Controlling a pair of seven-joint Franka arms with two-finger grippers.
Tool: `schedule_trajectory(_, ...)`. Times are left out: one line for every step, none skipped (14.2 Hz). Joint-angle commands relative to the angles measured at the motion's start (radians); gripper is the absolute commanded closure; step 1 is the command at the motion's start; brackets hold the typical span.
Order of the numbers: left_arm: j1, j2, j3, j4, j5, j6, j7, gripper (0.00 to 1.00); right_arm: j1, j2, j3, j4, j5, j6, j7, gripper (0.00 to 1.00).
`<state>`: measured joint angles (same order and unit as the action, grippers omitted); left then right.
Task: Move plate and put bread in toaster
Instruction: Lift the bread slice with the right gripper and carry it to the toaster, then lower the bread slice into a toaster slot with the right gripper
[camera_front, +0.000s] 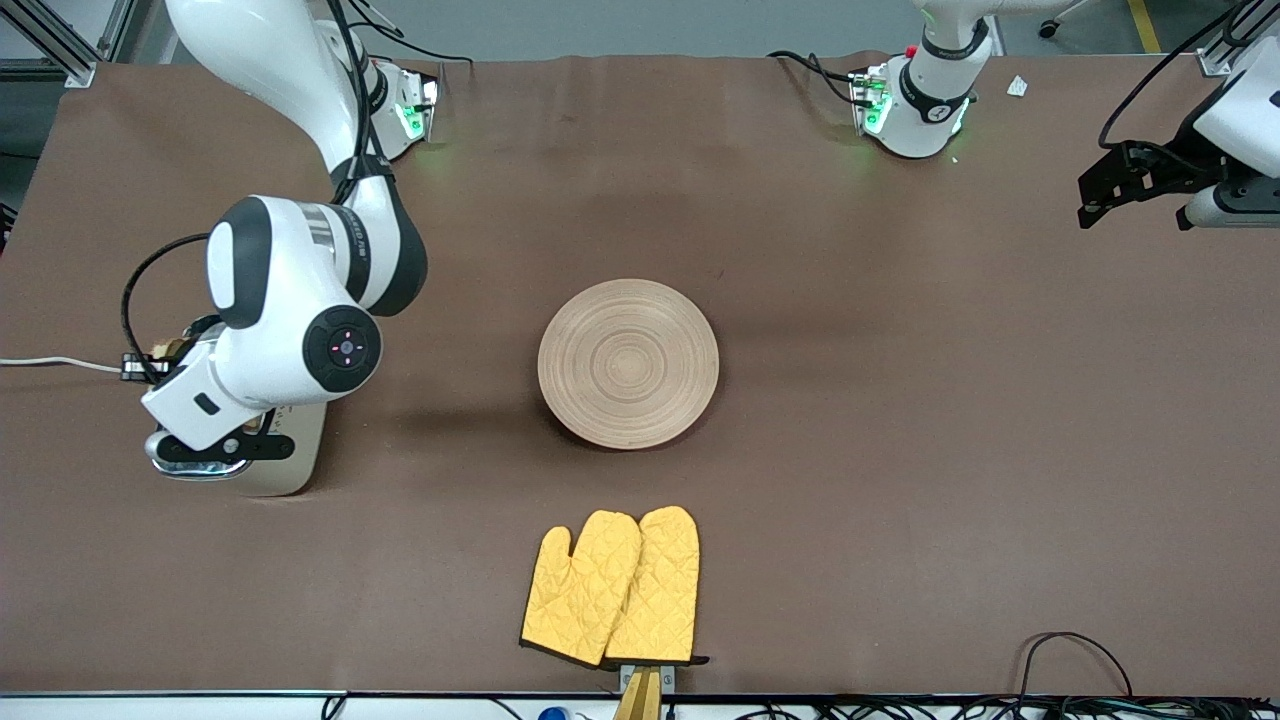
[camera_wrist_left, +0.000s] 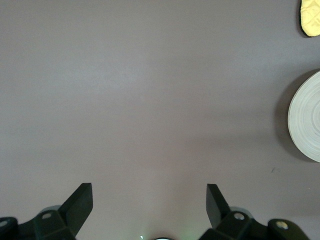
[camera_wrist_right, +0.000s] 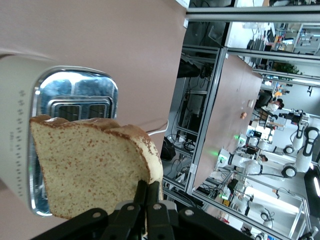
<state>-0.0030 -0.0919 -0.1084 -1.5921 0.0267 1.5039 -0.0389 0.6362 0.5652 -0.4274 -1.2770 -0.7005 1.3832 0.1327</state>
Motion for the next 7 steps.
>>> schedule_trajectory(0.003, -0.008, -0.007, 0.008, 0.007, -0.011, -0.006, 0.0, -0.018, -0.004, -0.011, -0.041, -0.03, 0.019, -0.005, 1.0)
schedule_trajectory(0.003, -0.008, -0.007, 0.008, 0.007, -0.011, -0.006, 0.0, -0.018, -0.004, -0.014, -0.051, -0.03, 0.022, -0.001, 1.0)
schedule_trajectory(0.003, -0.008, -0.008, 0.006, 0.006, -0.011, -0.007, 0.0, -0.018, -0.005, -0.016, -0.064, -0.033, 0.025, 0.005, 0.99)
schedule_trajectory(0.003, -0.006, -0.007, 0.008, 0.006, -0.011, -0.006, 0.0, -0.02, -0.005, -0.016, -0.083, -0.034, 0.039, 0.01, 0.99)
schedule_trajectory(0.003, -0.008, -0.007, 0.006, 0.006, -0.011, -0.007, 0.0, -0.018, -0.014, -0.028, -0.106, -0.034, 0.056, 0.024, 0.98)
schedule_trajectory(0.003, -0.006, -0.008, 0.006, 0.006, -0.011, -0.007, 0.0, -0.015, -0.028, -0.031, -0.145, -0.034, 0.077, 0.059, 0.98)
schedule_trajectory(0.003, -0.006, -0.008, 0.006, 0.004, -0.011, -0.007, 0.0, -0.01, -0.039, -0.031, -0.177, -0.034, 0.092, 0.095, 0.98)
